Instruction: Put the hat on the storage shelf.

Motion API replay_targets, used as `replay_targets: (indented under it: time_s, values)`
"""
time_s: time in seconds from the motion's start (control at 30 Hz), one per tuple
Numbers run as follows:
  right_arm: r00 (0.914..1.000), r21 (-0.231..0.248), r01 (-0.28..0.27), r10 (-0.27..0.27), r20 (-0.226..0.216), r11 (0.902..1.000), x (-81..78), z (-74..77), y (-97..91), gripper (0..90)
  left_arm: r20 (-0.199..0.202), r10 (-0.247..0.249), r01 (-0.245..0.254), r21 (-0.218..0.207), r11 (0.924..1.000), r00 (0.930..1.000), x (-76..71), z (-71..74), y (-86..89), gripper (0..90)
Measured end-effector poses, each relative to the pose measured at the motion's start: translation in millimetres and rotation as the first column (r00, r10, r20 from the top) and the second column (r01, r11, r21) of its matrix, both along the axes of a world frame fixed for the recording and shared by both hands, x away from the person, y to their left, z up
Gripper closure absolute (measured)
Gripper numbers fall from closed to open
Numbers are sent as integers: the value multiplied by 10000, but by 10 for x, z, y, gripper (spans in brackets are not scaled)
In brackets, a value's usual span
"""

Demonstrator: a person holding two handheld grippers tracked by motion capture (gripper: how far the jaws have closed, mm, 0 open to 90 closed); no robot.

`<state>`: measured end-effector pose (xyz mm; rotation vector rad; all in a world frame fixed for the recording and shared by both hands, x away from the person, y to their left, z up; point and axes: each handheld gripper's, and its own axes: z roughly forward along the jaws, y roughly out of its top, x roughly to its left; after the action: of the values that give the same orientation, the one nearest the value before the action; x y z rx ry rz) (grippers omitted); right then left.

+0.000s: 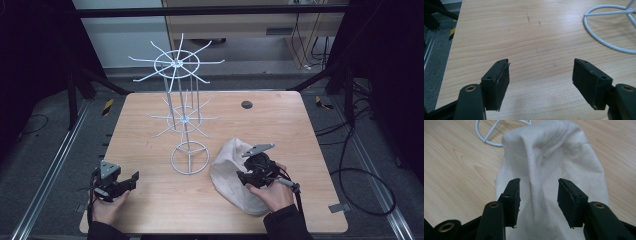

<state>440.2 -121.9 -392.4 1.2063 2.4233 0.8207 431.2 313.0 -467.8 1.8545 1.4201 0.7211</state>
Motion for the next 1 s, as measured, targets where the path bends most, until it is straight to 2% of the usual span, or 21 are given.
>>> replay_targets:
  time_s: [0.23,0.5,0.53,0.73,0.77,1.0]
  values:
    - [9996,-237,77,-83,-270,9997,58,-72,49,566,-74,-41,41,38,10000,10000,4,-6,-4,301]
    - [9975,-644,259,-301,-645,9976,117,-190,85,644,-110,-52,53,45,10000,9999,5,-7,-2,305]
    - [9969,-698,260,-310,-716,9972,126,-209,92,687,-118,-59,59,47,10000,9999,5,-7,-4,306]
    - [9952,-808,275,-349,-913,9964,130,-230,118,776,-137,-49,50,54,10000,9999,6,-8,-4,308]
    - [9940,-825,262,-347,-1036,9962,133,-235,123,816,-141,-48,49,54,10000,9999,6,-7,-3,309]
    - [9922,-831,299,-396,-1181,9961,131,-227,126,875,-175,-42,43,61,10000,9998,9,-9,-1,313]
